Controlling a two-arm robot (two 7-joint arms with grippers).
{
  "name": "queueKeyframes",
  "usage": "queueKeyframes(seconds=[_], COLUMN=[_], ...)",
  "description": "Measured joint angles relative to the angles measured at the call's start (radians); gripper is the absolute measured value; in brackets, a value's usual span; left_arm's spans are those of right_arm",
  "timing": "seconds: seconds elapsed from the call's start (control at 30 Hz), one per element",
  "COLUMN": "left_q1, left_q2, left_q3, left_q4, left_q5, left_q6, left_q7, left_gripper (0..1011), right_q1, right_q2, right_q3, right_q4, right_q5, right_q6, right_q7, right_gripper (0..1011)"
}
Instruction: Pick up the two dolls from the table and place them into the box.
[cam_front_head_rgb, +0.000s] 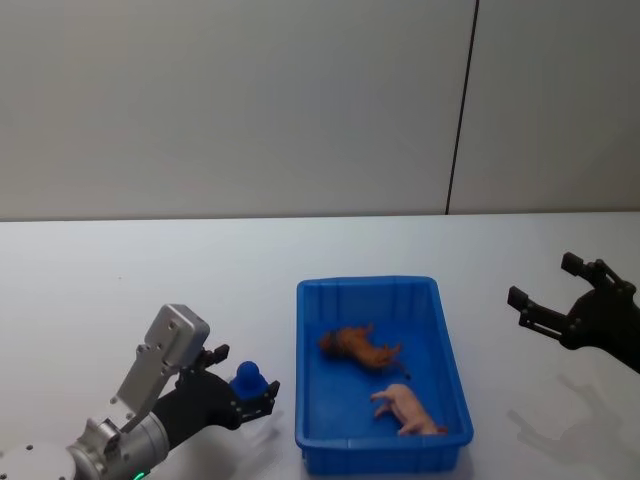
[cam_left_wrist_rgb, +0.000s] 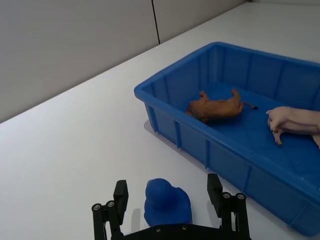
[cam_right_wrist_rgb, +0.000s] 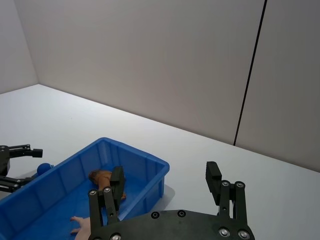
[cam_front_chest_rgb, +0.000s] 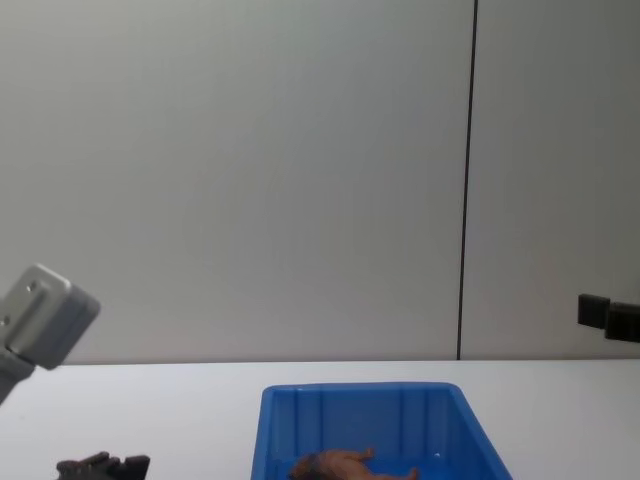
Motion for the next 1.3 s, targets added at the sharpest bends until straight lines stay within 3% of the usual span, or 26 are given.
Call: queueKeyframes(seconds=[0.43,0.7,0.93,1.3], left_q1=[-0.047,-0.071,-0.083,-0.084], left_q2=[-0.029,-0.043,-0.049,-0.047], left_q3=[0.008,0.010,0.011,0.006], left_q4=[0.091,0.136,0.156,0.133], left_q5=[0.055,0.081,0.093,0.096], left_q6=[0.010,0.004,-0.005,-0.018], left_q7=[-0.058,-0.082,-0.098,-0.094], left_gripper=[990,812,579,501], right_q1=[0.000,0.000,0.000,0.000], right_q2=[0.000,0.000,0.000,0.000], right_q3=[0.000,0.000,0.000,0.000], right_q4=[0.000,0.000,0.000,0.000], right_q5=[0.000,0.000,0.000,0.000], right_q6=[0.000,0.000,0.000,0.000], right_q7=[0.000,0.000,0.000,0.000], right_gripper=[1001,1001,1001,1001])
